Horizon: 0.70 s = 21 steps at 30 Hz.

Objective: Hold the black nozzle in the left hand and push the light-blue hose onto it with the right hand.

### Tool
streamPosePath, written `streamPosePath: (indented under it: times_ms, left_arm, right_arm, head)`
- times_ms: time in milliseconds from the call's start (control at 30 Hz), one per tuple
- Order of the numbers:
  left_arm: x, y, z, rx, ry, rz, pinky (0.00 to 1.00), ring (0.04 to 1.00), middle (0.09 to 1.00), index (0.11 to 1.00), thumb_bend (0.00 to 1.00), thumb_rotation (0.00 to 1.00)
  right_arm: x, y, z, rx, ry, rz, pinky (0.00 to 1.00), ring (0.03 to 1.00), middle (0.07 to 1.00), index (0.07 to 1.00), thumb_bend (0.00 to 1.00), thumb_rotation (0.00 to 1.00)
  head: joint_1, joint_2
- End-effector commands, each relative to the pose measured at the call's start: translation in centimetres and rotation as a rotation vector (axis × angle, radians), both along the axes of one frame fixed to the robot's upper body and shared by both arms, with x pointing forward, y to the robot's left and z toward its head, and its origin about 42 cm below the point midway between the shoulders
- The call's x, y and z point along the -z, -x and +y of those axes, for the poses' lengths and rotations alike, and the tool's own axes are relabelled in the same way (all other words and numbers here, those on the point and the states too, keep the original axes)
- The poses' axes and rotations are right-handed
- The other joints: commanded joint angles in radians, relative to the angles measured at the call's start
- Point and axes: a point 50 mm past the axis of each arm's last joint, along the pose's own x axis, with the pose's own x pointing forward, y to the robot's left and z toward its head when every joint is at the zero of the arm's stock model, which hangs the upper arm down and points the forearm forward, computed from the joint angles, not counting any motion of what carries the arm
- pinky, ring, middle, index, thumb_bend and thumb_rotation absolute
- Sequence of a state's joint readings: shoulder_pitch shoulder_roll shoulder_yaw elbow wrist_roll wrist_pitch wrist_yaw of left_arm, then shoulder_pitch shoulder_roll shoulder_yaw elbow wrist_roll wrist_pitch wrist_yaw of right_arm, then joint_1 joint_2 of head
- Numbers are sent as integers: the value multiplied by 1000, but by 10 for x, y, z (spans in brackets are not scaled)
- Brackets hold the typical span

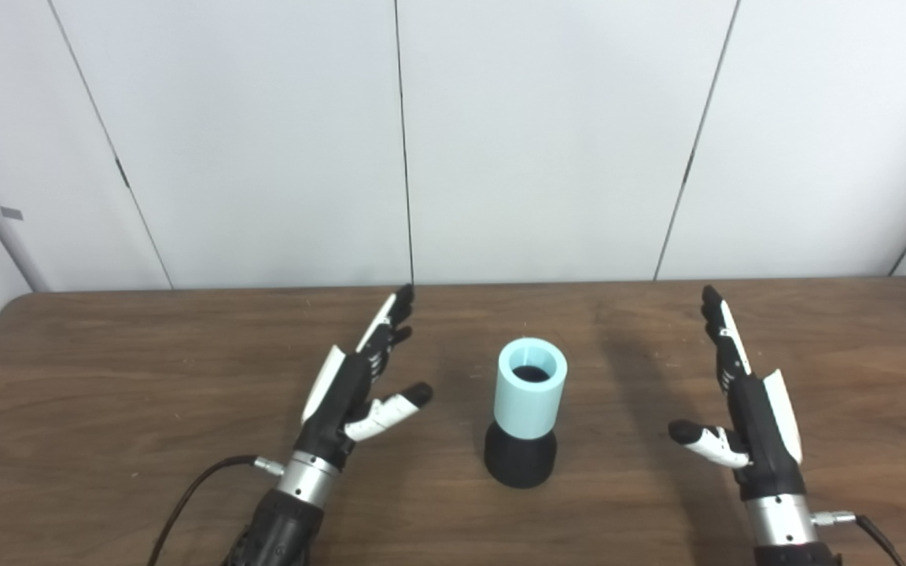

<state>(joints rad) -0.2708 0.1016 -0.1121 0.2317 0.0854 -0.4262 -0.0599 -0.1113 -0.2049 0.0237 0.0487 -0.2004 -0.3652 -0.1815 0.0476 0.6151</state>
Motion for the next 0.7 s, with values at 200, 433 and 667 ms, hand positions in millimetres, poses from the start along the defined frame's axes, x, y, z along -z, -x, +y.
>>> streamPosePath:
  times_ms: [200,433,667]
  left_arm:
    - [1,52,-3,-217,101,111,982,1000,1000,1000,1000,986]
    - [8,85,5,-303,254,281,1000,1000,1000,1000,938,1000]
    - [23,72,5,-355,278,339,1000,1000,1000,1000,908,1000]
  right_arm:
    - [19,15,17,-137,-134,161,1000,1000,1000,1000,838,926]
    - [11,16,19,-181,-289,319,1000,1000,1000,1000,796,1000]
    - [11,10,27,-170,-481,404,1000,1000,1000,1000,781,1000]
  head:
    - [6,0]
    - [-2,11]
    - [-19,6]
